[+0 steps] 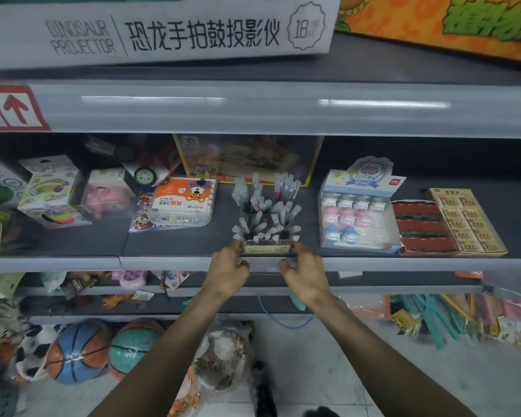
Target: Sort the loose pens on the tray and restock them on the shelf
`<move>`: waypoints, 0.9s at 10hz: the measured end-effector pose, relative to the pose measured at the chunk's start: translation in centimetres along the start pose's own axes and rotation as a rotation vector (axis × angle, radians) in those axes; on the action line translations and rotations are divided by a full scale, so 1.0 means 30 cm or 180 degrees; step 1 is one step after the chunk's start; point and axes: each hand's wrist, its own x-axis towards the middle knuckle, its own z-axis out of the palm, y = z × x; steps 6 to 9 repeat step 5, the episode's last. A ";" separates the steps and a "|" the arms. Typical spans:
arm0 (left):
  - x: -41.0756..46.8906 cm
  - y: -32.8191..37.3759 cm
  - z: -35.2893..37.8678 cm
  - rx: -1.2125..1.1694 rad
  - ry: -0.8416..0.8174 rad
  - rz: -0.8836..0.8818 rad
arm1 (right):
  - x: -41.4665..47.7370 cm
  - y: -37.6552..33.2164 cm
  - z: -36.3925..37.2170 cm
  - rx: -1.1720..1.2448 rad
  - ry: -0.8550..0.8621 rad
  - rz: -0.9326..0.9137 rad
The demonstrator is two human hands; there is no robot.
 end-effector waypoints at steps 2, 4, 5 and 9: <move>-0.039 0.054 -0.007 0.0123 0.0004 -0.0089 | -0.012 -0.022 -0.032 -0.0362 -0.0232 0.0062; -0.133 0.099 -0.026 0.0462 0.0080 -0.0030 | -0.082 -0.051 -0.106 -0.0923 -0.0387 -0.0137; -0.207 0.111 -0.002 0.0724 0.0122 0.0045 | -0.162 -0.044 -0.122 -0.1542 -0.0297 -0.0389; -0.207 0.111 -0.002 0.0724 0.0122 0.0045 | -0.162 -0.044 -0.122 -0.1542 -0.0297 -0.0389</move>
